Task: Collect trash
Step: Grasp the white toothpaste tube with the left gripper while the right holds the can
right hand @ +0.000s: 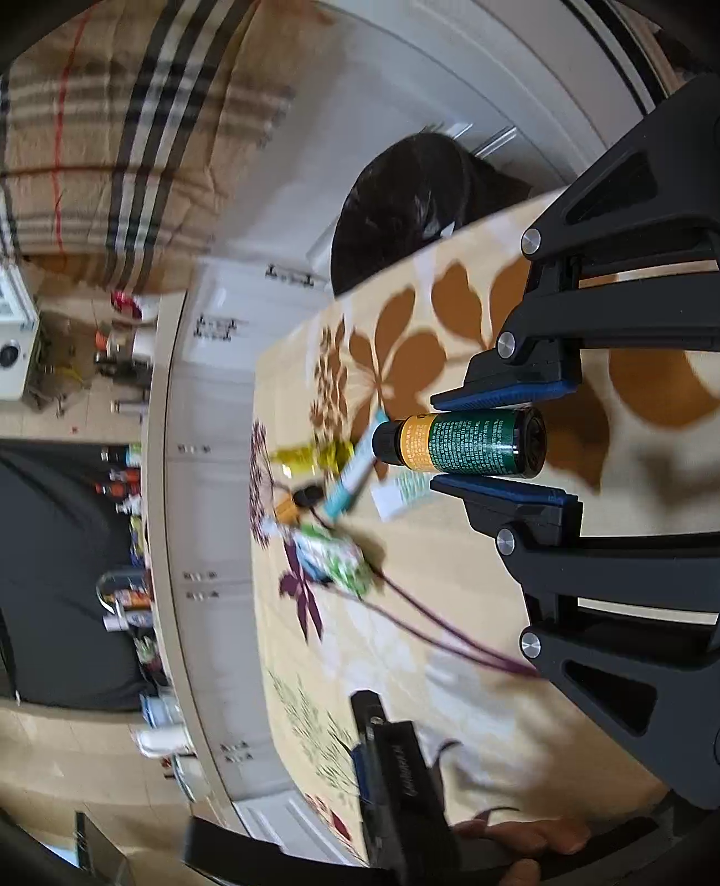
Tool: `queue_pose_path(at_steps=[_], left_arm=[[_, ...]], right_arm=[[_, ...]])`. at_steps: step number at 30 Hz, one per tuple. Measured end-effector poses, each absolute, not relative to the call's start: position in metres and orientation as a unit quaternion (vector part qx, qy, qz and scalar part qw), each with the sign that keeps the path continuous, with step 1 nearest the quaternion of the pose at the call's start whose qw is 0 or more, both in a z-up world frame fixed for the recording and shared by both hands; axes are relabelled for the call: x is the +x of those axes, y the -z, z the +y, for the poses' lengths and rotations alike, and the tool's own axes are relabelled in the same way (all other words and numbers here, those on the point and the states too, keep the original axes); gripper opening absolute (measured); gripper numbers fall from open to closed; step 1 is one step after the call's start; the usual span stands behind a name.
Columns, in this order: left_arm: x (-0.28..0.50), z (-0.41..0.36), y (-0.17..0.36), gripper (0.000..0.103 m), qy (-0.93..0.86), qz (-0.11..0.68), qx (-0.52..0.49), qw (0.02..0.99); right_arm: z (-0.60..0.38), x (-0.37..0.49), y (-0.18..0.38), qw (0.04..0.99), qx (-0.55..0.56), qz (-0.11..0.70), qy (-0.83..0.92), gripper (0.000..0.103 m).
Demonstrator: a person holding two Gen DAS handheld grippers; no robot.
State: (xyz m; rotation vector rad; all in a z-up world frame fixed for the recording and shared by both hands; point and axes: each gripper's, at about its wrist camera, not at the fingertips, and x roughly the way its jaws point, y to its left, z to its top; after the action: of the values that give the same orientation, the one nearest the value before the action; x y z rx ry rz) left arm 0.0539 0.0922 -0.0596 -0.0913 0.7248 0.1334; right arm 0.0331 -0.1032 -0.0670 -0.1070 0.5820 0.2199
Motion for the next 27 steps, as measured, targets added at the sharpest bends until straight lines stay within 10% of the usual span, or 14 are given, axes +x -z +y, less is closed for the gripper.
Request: queue_pose_path(at_steps=[27], left_arm=[[0.097,-0.036,0.081,0.054,0.032,0.411,-0.003,0.911]], right_arm=[[-0.204,0.064,0.071,0.959,0.019,0.278,-0.044,0.023]])
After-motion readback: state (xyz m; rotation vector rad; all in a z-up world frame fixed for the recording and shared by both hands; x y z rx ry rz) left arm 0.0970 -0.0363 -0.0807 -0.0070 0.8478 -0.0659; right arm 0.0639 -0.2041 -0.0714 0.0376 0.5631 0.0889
